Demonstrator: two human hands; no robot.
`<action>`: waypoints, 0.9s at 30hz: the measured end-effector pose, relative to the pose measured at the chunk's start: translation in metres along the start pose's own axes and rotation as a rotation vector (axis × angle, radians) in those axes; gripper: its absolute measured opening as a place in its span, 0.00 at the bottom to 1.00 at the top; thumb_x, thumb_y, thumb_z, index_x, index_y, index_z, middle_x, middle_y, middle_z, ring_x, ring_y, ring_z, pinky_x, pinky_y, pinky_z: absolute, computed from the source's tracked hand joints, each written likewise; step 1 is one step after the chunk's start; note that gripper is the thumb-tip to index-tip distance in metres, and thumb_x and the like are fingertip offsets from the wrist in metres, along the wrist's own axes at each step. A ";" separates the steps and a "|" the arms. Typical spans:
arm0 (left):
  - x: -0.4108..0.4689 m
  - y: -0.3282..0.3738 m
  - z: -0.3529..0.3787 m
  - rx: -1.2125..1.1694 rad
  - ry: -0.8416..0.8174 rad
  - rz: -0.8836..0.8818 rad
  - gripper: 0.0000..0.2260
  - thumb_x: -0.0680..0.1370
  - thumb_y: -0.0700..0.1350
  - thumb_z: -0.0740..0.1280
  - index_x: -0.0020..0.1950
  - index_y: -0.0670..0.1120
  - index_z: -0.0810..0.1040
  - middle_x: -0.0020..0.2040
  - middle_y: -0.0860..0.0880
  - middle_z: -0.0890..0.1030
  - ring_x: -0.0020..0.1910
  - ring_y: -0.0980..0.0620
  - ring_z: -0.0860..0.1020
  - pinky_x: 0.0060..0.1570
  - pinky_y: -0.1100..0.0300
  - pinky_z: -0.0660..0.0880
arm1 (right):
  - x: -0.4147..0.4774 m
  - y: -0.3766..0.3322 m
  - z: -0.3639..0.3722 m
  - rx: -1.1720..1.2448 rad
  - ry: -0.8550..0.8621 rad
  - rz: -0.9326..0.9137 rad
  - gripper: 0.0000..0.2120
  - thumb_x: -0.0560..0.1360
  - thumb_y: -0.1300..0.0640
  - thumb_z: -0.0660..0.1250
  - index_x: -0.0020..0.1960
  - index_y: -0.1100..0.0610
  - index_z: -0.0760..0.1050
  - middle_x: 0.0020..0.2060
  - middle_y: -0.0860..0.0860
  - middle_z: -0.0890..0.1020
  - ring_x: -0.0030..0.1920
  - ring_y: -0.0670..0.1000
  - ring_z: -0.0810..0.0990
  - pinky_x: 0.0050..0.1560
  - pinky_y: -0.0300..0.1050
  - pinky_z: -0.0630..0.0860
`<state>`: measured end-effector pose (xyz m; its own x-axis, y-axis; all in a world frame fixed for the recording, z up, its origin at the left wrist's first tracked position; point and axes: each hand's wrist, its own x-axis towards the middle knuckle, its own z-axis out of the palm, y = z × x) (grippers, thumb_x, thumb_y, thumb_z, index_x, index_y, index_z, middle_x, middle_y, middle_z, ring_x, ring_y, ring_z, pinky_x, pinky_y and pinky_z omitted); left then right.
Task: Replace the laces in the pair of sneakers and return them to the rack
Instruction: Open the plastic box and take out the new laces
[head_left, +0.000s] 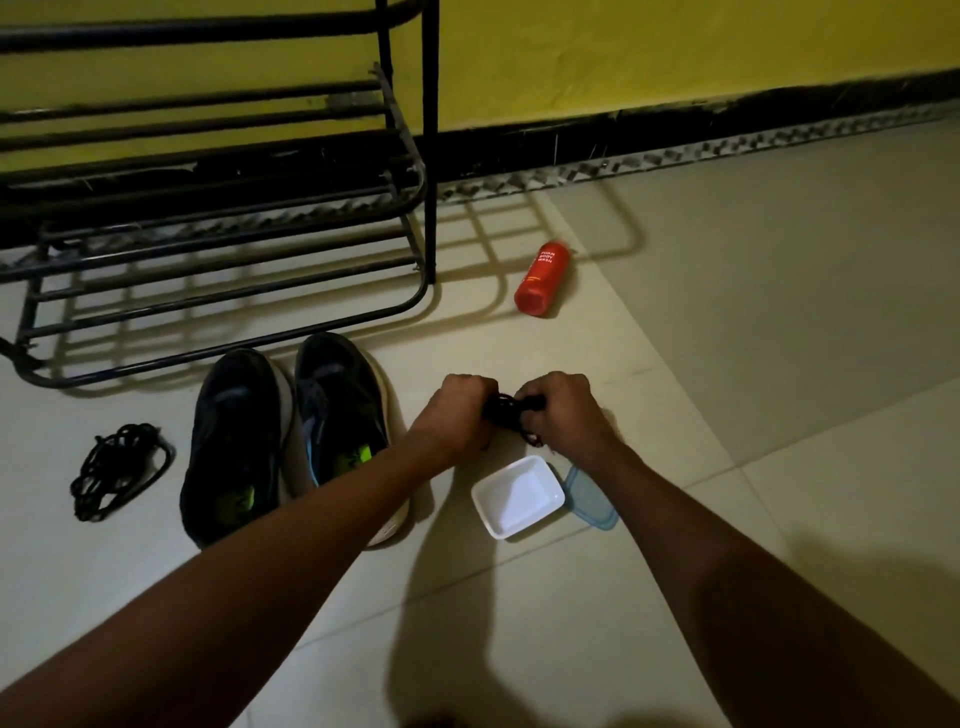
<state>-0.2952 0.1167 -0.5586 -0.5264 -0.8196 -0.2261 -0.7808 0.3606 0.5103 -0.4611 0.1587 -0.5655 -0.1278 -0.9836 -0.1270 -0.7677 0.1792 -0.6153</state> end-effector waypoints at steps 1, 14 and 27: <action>-0.004 0.002 -0.005 -0.041 0.043 -0.008 0.08 0.70 0.34 0.71 0.47 0.43 0.81 0.43 0.45 0.80 0.44 0.45 0.79 0.37 0.62 0.69 | 0.000 -0.001 -0.004 0.061 0.041 0.043 0.11 0.67 0.67 0.73 0.47 0.59 0.86 0.38 0.52 0.85 0.39 0.48 0.82 0.40 0.30 0.76; -0.077 0.022 0.001 -0.190 -0.060 -0.098 0.09 0.73 0.40 0.74 0.52 0.47 0.85 0.48 0.47 0.85 0.49 0.49 0.82 0.40 0.60 0.75 | -0.077 -0.011 -0.009 -0.004 -0.128 0.135 0.10 0.66 0.65 0.74 0.47 0.57 0.87 0.39 0.53 0.85 0.42 0.50 0.84 0.34 0.27 0.71; -0.078 0.010 0.017 -0.059 0.086 0.003 0.09 0.77 0.38 0.66 0.55 0.42 0.81 0.53 0.43 0.76 0.51 0.44 0.77 0.44 0.62 0.67 | -0.074 -0.024 0.001 -0.253 -0.117 -0.034 0.09 0.73 0.64 0.67 0.49 0.59 0.84 0.44 0.54 0.84 0.46 0.52 0.81 0.47 0.43 0.74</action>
<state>-0.2677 0.1919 -0.5496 -0.4960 -0.8546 -0.1538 -0.7568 0.3386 0.5592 -0.4325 0.2277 -0.5419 -0.0373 -0.9775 -0.2075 -0.9043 0.1214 -0.4092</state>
